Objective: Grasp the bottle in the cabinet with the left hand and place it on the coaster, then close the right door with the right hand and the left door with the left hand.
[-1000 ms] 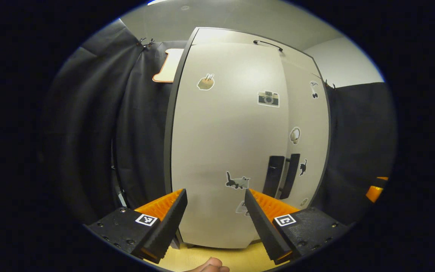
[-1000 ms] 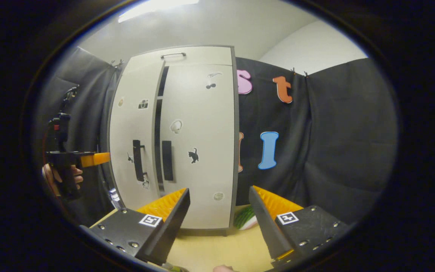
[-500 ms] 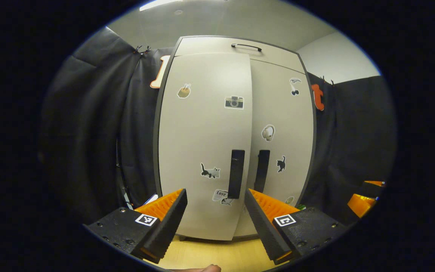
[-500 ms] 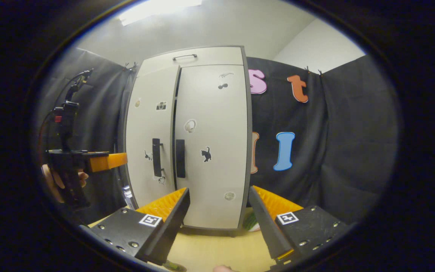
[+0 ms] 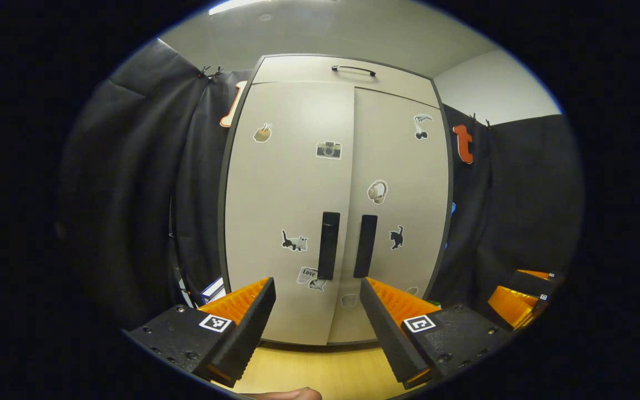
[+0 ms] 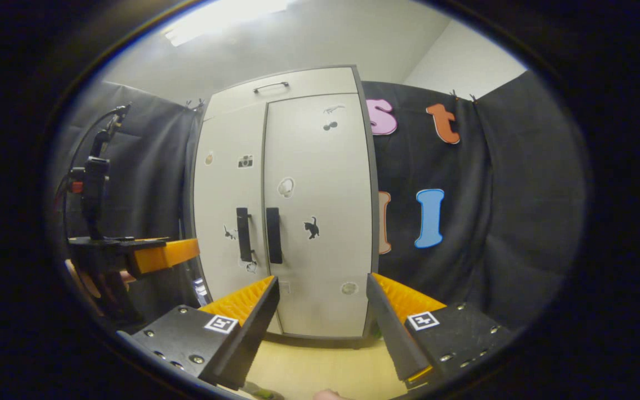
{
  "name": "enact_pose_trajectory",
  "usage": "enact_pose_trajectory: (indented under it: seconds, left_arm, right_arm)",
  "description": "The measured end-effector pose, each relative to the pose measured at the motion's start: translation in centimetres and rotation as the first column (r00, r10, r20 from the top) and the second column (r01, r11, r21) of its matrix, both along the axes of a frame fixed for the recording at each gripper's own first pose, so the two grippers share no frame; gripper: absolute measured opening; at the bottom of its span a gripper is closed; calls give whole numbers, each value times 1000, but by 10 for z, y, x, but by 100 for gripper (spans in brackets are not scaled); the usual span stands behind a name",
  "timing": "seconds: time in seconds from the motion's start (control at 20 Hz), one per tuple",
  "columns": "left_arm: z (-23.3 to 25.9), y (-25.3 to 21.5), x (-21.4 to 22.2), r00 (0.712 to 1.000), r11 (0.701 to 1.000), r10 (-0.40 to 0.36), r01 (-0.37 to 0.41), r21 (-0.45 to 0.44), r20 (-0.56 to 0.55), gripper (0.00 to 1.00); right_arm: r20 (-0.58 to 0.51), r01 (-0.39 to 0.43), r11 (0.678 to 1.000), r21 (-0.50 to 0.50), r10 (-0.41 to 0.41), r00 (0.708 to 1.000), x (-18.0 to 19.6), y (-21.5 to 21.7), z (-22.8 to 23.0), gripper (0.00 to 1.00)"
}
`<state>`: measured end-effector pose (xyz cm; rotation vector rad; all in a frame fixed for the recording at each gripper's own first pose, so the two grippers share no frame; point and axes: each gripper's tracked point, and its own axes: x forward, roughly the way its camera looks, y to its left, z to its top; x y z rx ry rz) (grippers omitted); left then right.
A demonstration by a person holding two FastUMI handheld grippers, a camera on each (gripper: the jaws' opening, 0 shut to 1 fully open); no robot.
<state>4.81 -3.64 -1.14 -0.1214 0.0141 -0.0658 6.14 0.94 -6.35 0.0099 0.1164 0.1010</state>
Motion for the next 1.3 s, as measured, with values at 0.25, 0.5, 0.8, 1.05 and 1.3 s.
enact_pose_trajectory:
  seconds: [0.25, 0.5, 0.8, 1.05, 1.3]
  left_arm:
    - [0, -16, -1, 1000, 1000, -3, 3, 22, -1, 97]
    - [-3, -14, -1, 1000, 1000, -15, 15, 20, 5, 93]
    - [-5, 2, -9, 999, 998, -28, 25, 57, 47, 96]
    - [-18, 23, -13, 999, 998, -24, 22, 63, 30, 96]
    - [-18, 39, -10, 999, 998, -14, 12, 60, 40, 96]
  right_arm:
    - [-28, 17, 1000, -10, -18, 999, 9, -12, -5, 95]
    - [-41, 3, 999, 35, -1, 999, 13, -3, -6, 95]
    - [-59, -65, 996, 57, 69, 996, 2, 33, -12, 95]
    - [-14, -135, 991, 7, 135, 991, -11, 69, -11, 95]
    - [-10, -118, 993, -14, 118, 993, -10, 82, -13, 95]
